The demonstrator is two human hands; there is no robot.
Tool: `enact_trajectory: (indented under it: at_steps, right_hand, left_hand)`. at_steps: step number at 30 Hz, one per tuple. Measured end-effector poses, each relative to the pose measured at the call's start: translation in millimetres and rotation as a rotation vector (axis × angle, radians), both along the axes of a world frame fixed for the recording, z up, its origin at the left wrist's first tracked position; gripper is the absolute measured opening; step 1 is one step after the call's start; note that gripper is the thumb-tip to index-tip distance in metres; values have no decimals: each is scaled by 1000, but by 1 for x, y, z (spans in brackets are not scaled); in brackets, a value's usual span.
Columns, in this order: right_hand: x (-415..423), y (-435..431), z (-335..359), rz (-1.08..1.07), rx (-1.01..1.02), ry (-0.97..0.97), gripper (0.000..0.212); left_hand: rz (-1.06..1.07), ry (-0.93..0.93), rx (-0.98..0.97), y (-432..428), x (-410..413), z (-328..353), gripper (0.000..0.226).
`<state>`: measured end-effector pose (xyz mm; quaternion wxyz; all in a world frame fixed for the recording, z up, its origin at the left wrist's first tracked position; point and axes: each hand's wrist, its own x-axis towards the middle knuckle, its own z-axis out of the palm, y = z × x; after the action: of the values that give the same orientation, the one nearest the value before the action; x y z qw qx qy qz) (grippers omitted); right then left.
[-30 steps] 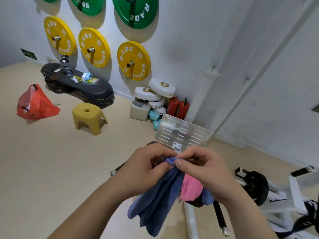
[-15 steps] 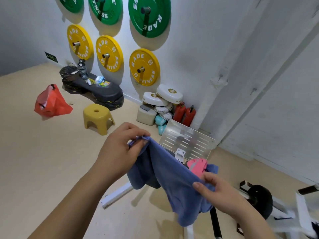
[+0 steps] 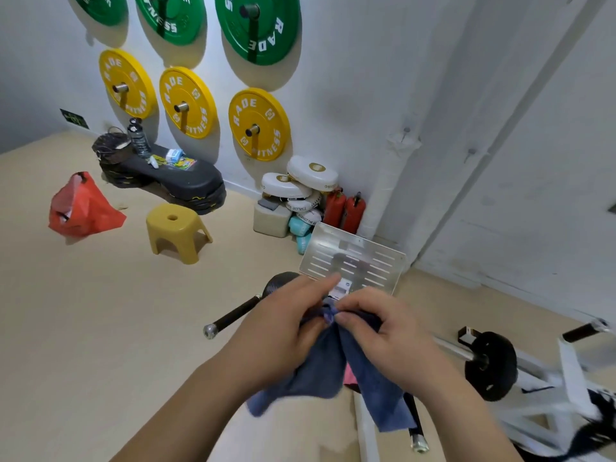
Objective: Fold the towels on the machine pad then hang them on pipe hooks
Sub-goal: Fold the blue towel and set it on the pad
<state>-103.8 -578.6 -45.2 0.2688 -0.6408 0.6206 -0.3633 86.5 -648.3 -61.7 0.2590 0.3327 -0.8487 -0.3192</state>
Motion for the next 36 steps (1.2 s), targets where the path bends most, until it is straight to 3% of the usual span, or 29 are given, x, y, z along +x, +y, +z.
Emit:
enact_trajectory:
  at_steps: [3, 7, 12, 17, 20, 25, 28, 31, 36]
  right_hand:
    - [-5, 5, 1, -1, 56, -26, 23]
    - [-24, 15, -13, -119, 194, -17, 11]
    - [-43, 31, -26, -258, 253, -449, 11]
    - [-30, 30, -32, -419, 197, -670, 8]
    - [-28, 26, -32, -518, 156, -631, 7]
    - [-16, 21, -30, -504, 188, -576, 9]
    - [-9, 17, -31, -519, 211, -599, 15]
    - [3, 14, -29, -491, 243, -611, 21]
    - [37, 9, -29, -395, 287, -776, 17]
  left_hand:
    - [-21, 5, 36, 4, 0, -1, 27]
    - [134, 37, 79, 2, 3, 0, 17]
    - [239, 8, 145, -6, 14, -6, 19]
    - [476, 112, 275, -8, 19, -19, 22]
    - [600, 113, 271, -14, 29, -27, 21]
    - [688, 98, 178, -15, 35, -29, 15]
    - [709, 73, 213, -17, 35, -23, 15]
    - [693, 242, 422, -8, 22, -12, 13]
    - [450, 359, 551, 42, -18, -4, 19]
